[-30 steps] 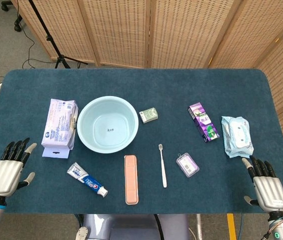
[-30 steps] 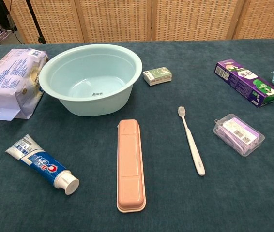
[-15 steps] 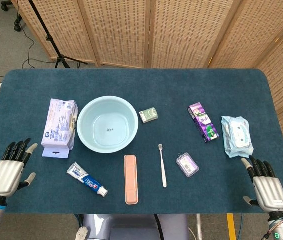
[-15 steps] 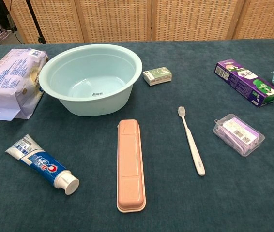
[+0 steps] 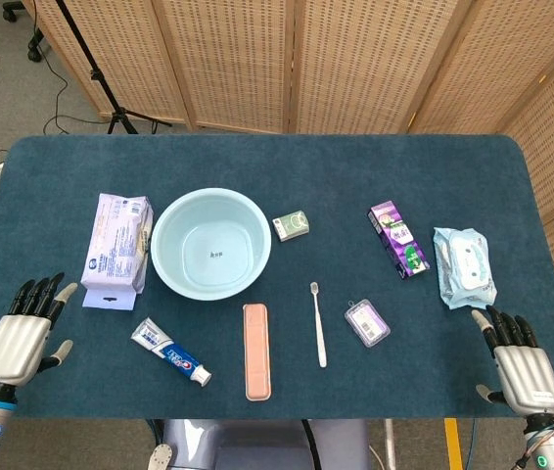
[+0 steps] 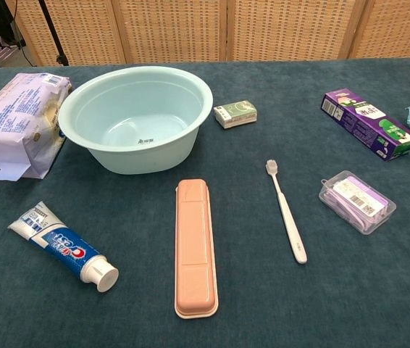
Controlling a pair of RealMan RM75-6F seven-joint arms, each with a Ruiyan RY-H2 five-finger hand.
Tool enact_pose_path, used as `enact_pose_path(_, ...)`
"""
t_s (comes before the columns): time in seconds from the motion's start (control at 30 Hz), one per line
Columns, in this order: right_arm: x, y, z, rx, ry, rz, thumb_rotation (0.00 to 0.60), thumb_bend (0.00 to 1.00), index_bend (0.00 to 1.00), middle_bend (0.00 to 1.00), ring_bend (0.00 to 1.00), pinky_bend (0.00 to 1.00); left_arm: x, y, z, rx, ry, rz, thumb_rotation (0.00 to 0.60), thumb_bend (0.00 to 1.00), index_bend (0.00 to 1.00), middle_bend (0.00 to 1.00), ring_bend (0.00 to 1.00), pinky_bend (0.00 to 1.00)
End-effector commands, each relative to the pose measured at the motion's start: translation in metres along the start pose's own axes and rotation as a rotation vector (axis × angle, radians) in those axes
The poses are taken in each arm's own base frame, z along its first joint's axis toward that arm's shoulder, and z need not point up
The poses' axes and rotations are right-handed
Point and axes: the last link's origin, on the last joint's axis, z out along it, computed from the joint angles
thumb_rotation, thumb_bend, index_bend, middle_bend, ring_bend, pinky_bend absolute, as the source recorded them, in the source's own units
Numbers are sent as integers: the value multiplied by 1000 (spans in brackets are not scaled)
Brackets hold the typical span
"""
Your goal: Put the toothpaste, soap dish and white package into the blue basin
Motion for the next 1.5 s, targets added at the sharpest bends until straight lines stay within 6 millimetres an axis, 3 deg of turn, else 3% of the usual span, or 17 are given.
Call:
enact_pose_path(0.03,0,0,0,1,0,1,600,105,0,0,0,0,0,0,0,-2,-3,-3,600,274,0,0,0,0)
enact_pose_path(0.3,2,0,-1,0,4,8,600,105,0,0,0,0,-7,3,0,-15,-64,-9,600,275,3,0,0,0)
enact_pose_path(0.7,6,3,-2,-13,20,19,600,105,0,0,0,0,-12,27,1,-134,-186,27,600,265,36,0,0,0)
enact_pose_path(1.17,11,4,-5,-10,39,44,600,105,0,0,0,0,-7,51,31,-228,-321,96,600,262,112,0,0,0)
enact_pose_path(1.5,14,6,-7,-5,51,65,600,105,0,0,0,0,-20,82,45,-292,-410,147,600,262,113,0,0,0)
